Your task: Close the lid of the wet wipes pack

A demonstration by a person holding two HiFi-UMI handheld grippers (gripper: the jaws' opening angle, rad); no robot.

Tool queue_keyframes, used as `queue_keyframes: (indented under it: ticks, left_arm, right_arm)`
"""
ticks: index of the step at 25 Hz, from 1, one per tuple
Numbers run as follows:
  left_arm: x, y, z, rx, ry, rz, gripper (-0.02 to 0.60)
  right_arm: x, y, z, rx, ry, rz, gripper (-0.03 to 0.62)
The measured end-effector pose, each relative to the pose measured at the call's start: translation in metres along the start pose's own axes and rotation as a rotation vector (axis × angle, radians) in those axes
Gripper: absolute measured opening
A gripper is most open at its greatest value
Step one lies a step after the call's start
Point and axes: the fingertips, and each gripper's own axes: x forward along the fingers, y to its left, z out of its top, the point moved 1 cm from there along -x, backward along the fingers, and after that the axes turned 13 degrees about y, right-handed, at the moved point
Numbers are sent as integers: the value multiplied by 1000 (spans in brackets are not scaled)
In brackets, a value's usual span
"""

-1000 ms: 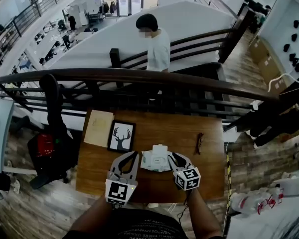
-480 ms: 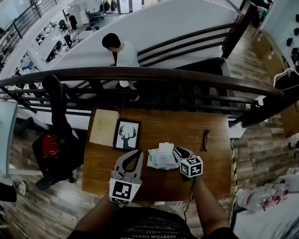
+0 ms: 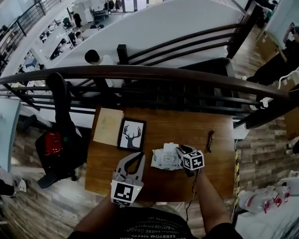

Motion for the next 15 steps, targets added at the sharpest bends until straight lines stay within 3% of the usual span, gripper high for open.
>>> queue_keyframes:
  ticks: [15]
  left_arm:
    - [-5, 5, -6, 4, 13, 13, 26]
  right_arm:
    - [25, -2, 1, 1, 109, 83, 146]
